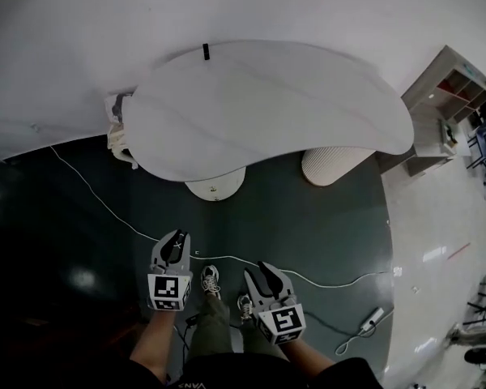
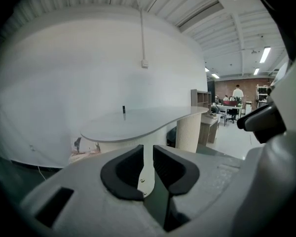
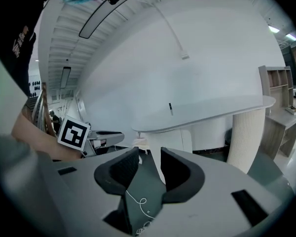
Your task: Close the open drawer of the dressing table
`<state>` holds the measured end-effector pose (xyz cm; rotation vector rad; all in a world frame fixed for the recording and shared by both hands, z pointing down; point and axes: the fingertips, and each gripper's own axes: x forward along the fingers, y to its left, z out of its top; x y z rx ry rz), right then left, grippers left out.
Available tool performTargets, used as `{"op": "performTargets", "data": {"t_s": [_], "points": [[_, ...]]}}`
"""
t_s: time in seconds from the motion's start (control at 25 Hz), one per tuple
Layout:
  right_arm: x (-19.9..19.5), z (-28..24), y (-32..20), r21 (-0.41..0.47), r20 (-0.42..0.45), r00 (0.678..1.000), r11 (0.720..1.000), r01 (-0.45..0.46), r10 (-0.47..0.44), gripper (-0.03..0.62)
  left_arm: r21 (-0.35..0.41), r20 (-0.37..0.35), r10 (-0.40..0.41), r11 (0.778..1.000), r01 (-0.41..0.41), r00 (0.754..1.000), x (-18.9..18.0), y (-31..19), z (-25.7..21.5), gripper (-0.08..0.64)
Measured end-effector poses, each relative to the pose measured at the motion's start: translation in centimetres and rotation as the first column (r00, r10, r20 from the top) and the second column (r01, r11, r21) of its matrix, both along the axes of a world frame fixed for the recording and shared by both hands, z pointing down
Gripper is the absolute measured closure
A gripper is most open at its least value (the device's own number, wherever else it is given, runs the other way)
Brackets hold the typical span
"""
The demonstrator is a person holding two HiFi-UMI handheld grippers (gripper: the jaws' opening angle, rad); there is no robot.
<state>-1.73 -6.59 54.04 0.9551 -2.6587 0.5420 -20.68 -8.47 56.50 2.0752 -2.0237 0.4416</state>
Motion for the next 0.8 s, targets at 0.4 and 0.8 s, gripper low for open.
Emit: {"op": "performTargets", "data": {"t_s": [0.4,0.8], "points": [[0.5,-2.9,3.0,0.025,0.002,0.998,0.998,0.066,-0.066,0.475,0.003,-0.018,-0.042,0.999,0.042,0.999,2.4,6.0,-4.5,0.526],[1.7,-5.6,3.7,0.081,-0.004,0.995,0.992,0.095,-0.095,0.541,0.043,0.02,-0.071,0.997,0.07,0.997,3.9,10.6,-8.6,0.535]]}}
